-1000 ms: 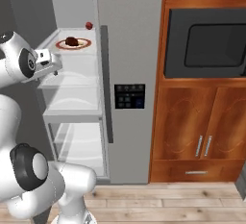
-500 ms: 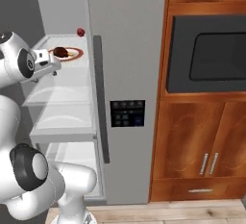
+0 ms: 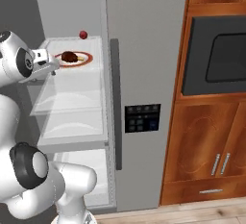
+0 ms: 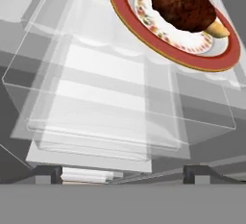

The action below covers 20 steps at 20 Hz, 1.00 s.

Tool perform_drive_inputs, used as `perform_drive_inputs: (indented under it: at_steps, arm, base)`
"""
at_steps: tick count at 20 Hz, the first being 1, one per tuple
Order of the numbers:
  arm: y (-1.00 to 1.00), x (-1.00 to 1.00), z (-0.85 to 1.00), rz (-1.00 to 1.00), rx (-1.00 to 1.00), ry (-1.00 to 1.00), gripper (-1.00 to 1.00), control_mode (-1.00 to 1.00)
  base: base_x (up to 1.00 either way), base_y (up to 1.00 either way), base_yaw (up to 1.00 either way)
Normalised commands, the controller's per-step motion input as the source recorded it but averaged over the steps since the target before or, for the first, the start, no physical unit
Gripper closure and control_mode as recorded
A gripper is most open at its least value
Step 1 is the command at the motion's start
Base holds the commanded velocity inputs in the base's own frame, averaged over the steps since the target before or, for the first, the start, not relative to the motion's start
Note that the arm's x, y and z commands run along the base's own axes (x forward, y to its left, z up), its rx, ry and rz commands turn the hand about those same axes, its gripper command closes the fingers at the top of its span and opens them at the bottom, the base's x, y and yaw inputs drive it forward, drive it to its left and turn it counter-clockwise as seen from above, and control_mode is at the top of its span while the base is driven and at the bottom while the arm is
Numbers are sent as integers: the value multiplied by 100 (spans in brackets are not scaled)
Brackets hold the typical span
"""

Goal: Retrieve the steak from the fridge and place it on the saucepan with marinade on the stove.

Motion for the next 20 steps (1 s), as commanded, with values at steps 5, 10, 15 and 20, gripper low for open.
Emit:
perform_drive_inputs:
  at_steps: [5,10,15,20]
  arm:
    - [0,0,0,0,0,0,-100,100]
    - [0,0,0,0,0,0,-100,100]
    - [0,0,0,0,0,0,-100,100]
    - [-5,41,63,4,10,-7,-100,-100]
  base:
    - [20,4,-5]
    - [32,-34,0]
    - [30,0,0]
    - [0,0,0]
